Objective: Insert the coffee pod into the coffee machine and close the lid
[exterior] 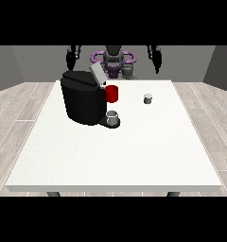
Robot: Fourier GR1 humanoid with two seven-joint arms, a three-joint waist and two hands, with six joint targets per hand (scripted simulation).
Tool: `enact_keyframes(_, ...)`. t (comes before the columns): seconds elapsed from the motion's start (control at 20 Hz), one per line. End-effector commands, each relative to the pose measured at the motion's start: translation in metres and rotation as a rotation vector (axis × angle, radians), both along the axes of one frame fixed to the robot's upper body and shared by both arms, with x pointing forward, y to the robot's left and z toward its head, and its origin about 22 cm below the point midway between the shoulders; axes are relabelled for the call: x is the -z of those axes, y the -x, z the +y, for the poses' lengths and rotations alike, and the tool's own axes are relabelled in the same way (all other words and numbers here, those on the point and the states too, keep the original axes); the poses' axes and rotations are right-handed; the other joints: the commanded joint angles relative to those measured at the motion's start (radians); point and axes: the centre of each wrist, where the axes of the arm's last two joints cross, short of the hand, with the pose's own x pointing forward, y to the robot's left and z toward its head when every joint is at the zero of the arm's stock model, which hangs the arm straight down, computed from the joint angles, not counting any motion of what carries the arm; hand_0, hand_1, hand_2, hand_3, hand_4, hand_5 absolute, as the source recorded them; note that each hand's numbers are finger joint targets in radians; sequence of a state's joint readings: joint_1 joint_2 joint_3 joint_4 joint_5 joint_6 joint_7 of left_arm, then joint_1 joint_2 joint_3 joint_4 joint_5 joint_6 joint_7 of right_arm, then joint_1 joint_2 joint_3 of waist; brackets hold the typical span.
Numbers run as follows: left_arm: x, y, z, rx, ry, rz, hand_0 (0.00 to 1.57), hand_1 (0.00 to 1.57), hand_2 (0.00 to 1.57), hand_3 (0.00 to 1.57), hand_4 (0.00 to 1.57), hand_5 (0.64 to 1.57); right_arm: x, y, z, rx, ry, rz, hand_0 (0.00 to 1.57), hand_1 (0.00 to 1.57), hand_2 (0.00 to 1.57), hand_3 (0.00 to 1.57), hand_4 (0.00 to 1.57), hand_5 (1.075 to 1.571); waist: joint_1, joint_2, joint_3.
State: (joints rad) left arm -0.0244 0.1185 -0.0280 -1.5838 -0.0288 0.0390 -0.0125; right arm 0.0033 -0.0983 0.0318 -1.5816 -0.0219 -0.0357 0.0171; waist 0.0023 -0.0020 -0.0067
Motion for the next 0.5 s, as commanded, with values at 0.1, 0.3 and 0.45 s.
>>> enact_keyframes(0.1, -0.001, 0.005, 0.007, 0.129, -0.143, 0.01, 0.0, 0.0, 0.0, 0.0, 0.0, 1.571, 0.014, 0.004, 0.005, -0.003, -0.006, 0.036, 0.0, 0.0, 0.0, 0.0, 0.0, 1.571, 0.004, -0.019, 0.007)
enact_keyframes(0.3, -0.015, 0.003, 0.057, 0.238, -0.392, 0.004, 0.0, 0.0, 0.0, 0.0, 0.0, 1.571, 0.002, -0.008, -0.02, 0.153, 0.122, -0.064, 0.0, 0.0, 0.0, 0.0, 0.0, 1.571, -0.007, 0.033, 0.0065)
enact_keyframes(0.45, -0.035, -0.021, 0.063, 0.218, -0.487, 0.0, 0.0, 0.0, 0.0, 0.0, 0.0, 1.571, -0.008, -0.018, -0.006, 0.109, 0.138, -0.119, 0.0, 0.0, 0.0, 0.0, 0.0, 1.571, -0.062, 0.082, 0.0069)
